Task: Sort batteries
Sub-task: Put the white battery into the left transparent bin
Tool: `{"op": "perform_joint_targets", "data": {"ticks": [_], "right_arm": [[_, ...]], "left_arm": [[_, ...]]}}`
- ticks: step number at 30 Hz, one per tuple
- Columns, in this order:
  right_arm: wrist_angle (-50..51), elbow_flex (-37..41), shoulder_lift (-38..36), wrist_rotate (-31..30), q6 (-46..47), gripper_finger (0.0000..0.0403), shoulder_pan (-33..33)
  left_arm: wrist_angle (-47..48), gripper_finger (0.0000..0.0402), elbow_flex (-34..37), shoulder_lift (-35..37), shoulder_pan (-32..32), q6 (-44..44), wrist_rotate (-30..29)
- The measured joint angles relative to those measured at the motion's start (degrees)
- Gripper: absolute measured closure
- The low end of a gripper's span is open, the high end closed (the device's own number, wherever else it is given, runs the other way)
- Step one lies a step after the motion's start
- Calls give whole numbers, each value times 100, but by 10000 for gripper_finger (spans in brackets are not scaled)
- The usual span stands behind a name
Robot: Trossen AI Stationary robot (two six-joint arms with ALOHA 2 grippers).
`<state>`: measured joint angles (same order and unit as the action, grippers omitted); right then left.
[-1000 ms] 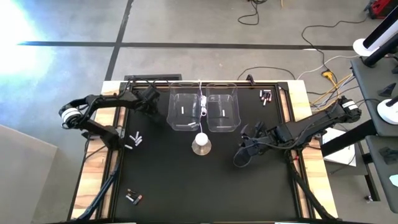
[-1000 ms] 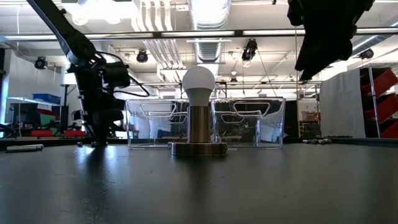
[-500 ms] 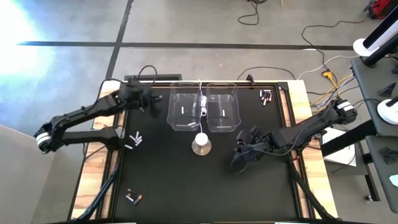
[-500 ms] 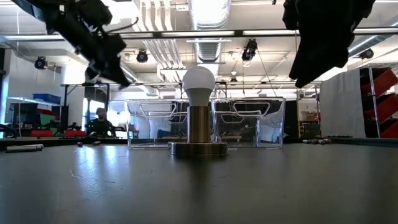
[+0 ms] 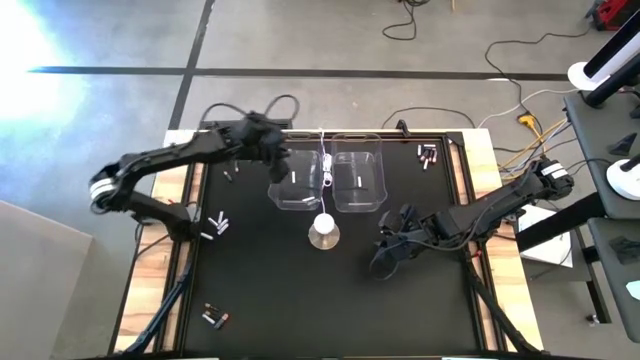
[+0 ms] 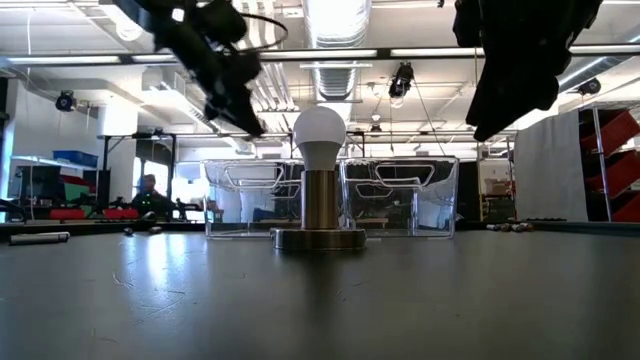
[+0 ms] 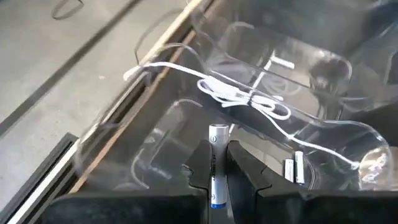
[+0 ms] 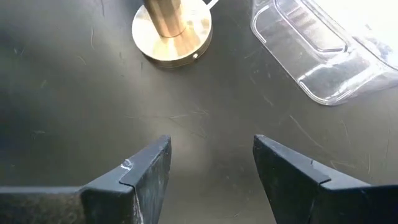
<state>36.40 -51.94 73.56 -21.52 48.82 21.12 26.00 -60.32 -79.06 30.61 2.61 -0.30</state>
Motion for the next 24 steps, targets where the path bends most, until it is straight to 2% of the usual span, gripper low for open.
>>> {"op": "perform_joint_targets", "data": {"ticks": [5,9,24], "right_arm": [[38,0,2,78,3,184,0],[46,0,2,96,2,184,38],[64,43,2,55,8,184,100]], "left_arm": [[558,392,-647,-969,-33,193,208],[728,392,-904,-1544,-43,308,257],[379,392,-942,-2876,-310,353,82]]}}
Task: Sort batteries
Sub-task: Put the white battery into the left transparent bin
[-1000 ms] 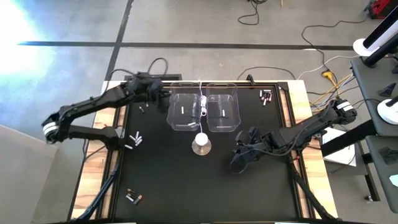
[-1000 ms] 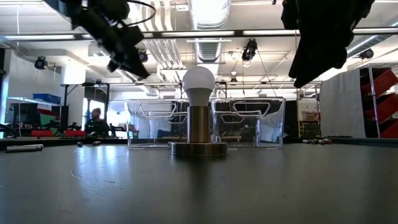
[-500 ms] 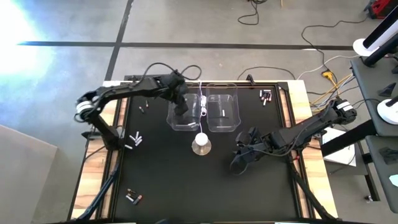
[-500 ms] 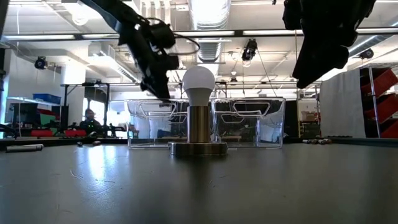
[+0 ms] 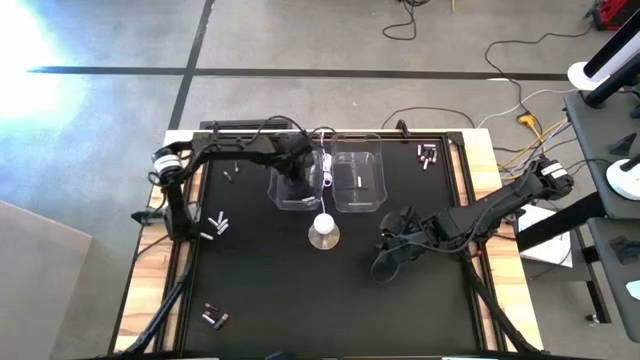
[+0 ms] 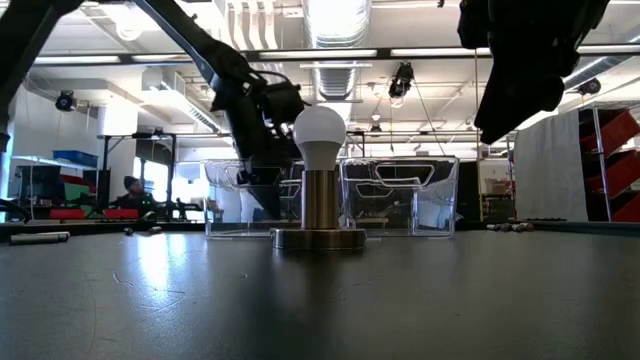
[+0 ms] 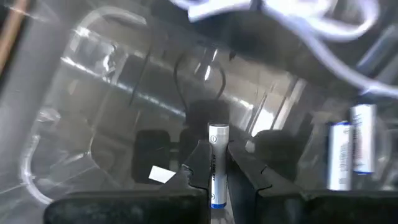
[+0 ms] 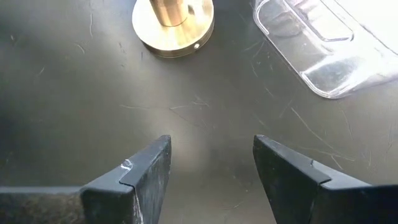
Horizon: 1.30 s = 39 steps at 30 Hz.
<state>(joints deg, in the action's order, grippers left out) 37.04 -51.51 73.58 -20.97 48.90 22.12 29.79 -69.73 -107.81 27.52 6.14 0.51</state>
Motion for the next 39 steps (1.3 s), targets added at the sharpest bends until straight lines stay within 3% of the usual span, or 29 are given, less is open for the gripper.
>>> {"op": "perform_joint_targets", "data": {"ticks": [10,21,30,39], "right_arm": [[-2,10,0,-2,63,184,-1],[-1,10,0,-2,215,184,-1],[0,-36,2,-2,343,184,-1],[-9,-39,2,-49,357,184,-14]], "left_arm": [[-117,385,-13,-371,-128,54,-18],[-4,296,14,28,-298,-358,37],[980,254,42,1725,-1053,-519,7],[1420,253,1144,4395,-2919,-1969,-723]]}}
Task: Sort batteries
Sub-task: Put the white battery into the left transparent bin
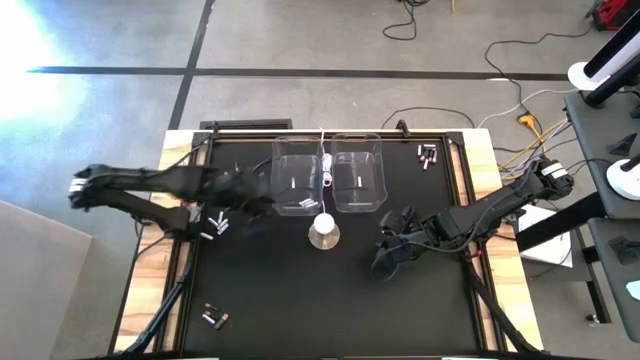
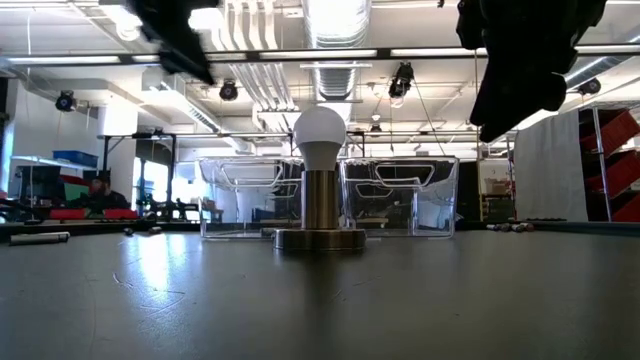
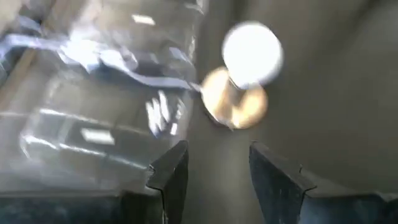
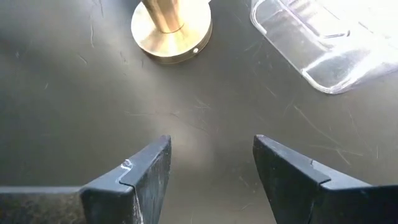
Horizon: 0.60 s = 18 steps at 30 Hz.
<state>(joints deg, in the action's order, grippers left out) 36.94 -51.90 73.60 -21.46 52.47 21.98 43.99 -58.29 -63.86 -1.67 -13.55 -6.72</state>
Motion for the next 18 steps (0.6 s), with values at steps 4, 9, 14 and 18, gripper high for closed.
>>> {"op": "perform_joint_targets", "data": {"ticks": [4,9,14,18], "right_arm": [[-87,-2,0,-206,-72,184,-3],[-446,-4,0,-257,-314,184,-7],[-515,-40,0,-211,-302,184,0],[-512,-144,0,-168,-300,184,0]], "left_arm": [[119,253,903,1010,-925,-1470,-175],[433,253,1999,1643,-1487,-3107,-700],[886,253,2747,1558,-1311,-3977,-938],[1058,253,2969,1266,-930,-4431,-962]]}}
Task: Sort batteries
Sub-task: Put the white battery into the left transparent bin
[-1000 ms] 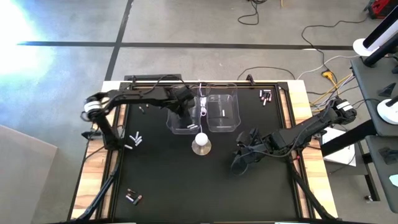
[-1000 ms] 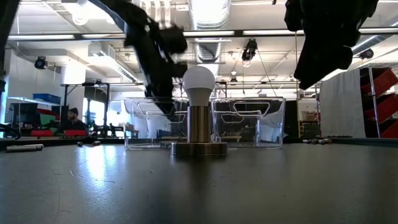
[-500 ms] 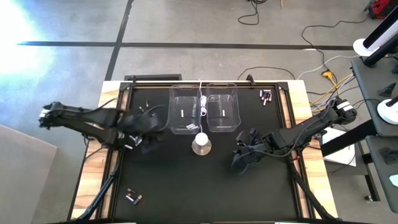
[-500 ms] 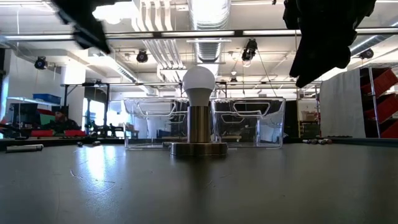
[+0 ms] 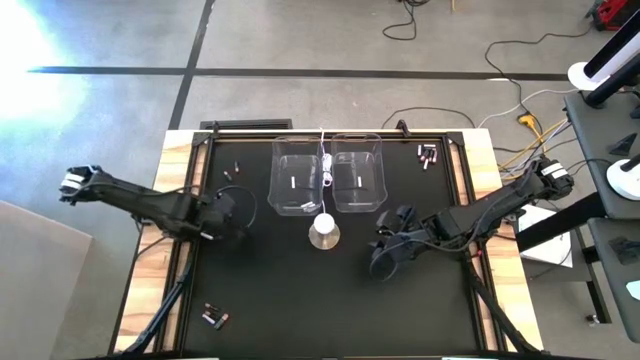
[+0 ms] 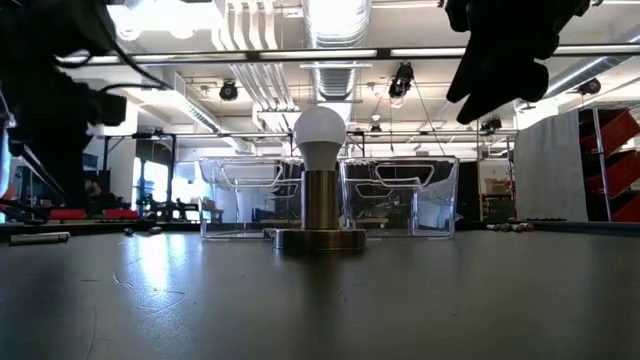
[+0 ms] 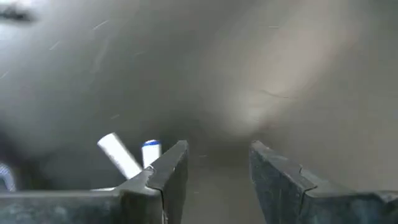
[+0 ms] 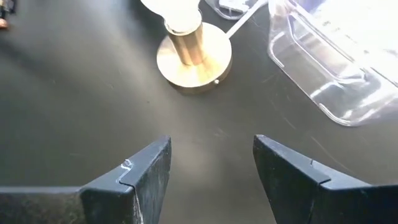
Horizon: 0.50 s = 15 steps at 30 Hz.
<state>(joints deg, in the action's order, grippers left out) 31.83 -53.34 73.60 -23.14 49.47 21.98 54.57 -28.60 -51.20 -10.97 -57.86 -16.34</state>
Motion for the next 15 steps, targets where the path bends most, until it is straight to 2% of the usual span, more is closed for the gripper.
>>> {"op": "perform_joint_targets", "data": {"ticks": [4,11,15], "right_arm": [[0,-141,0,9,-90,184,0],[5,-284,0,16,-309,184,65],[96,-246,0,16,-372,184,183]], "left_arm": [[182,253,38,-333,913,-6,83],[232,253,68,-983,2918,907,302],[146,253,68,-1316,3495,1100,610]]}}
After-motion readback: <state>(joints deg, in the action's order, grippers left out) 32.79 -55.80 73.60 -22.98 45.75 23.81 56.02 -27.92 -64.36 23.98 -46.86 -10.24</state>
